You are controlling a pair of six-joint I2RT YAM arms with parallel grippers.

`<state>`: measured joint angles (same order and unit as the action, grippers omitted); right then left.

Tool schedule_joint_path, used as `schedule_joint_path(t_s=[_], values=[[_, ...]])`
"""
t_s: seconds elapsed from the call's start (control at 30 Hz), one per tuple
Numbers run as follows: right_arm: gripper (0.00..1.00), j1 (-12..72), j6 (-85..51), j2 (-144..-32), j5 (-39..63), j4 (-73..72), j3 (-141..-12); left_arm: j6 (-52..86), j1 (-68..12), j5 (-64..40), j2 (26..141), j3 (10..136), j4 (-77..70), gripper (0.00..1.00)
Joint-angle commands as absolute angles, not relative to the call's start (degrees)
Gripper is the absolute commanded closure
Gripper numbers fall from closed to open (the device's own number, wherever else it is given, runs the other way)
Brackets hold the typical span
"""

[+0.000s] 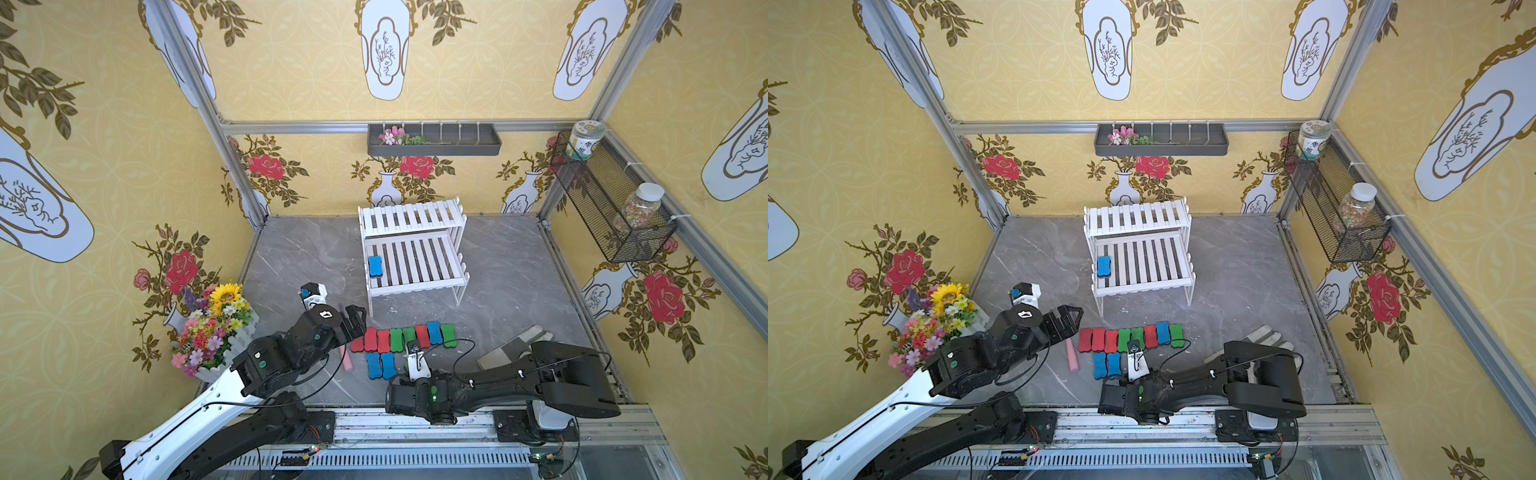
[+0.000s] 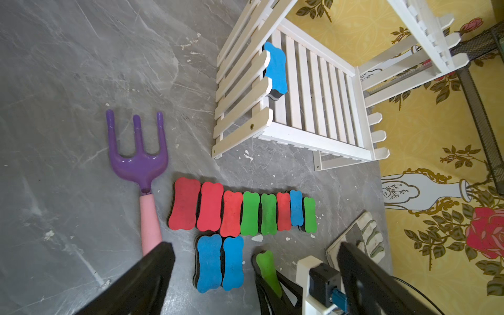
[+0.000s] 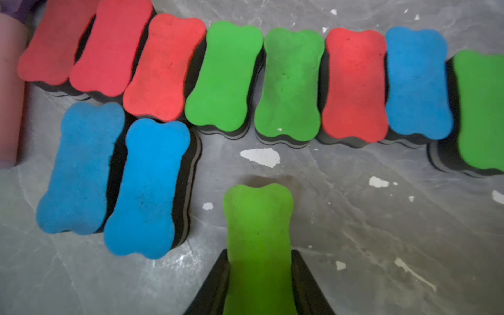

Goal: Remove the whiteboard erasers from the shelf
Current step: Place the whiteboard eraser at the center of the board.

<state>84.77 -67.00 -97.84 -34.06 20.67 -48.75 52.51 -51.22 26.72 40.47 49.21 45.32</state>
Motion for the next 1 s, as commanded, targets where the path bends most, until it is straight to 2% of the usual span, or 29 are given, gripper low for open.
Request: schedule_joint_path(t_s=[0.0,0.53,0.63,0.7,0.87,0.97], values=[[0.71,84.5,-65.0,-99.1,-32.3,17.9,-49.7,52.3,-51.1,27.9,39.8,49.7,48.1,0.01],[0.69,81.0,-62.5,-102.5,-31.6,13.2,-51.0,53.8,-51.2,27.4,38.9,49.7,49.5,0.01],[0.63,80.8,-61.8,-102.8,-31.6,13.2,-51.8,54.0,-51.1,27.4,38.8,49.6,49.7,0.01],[0.54,81.2,-61.3,-102.6,-31.9,14.0,-52.4,54.1,-51.2,27.3,38.7,49.4,49.7,0.0],[0.44,83.0,-61.4,-100.4,-34.5,18.9,-54.1,54.2,-51.1,27.2,38.7,49.0,49.4,0.01],[0.44,84.2,-62.3,-97.5,-36.8,22.5,-54.6,54.2,-51.2,27.1,38.7,48.8,49.1,0.01]])
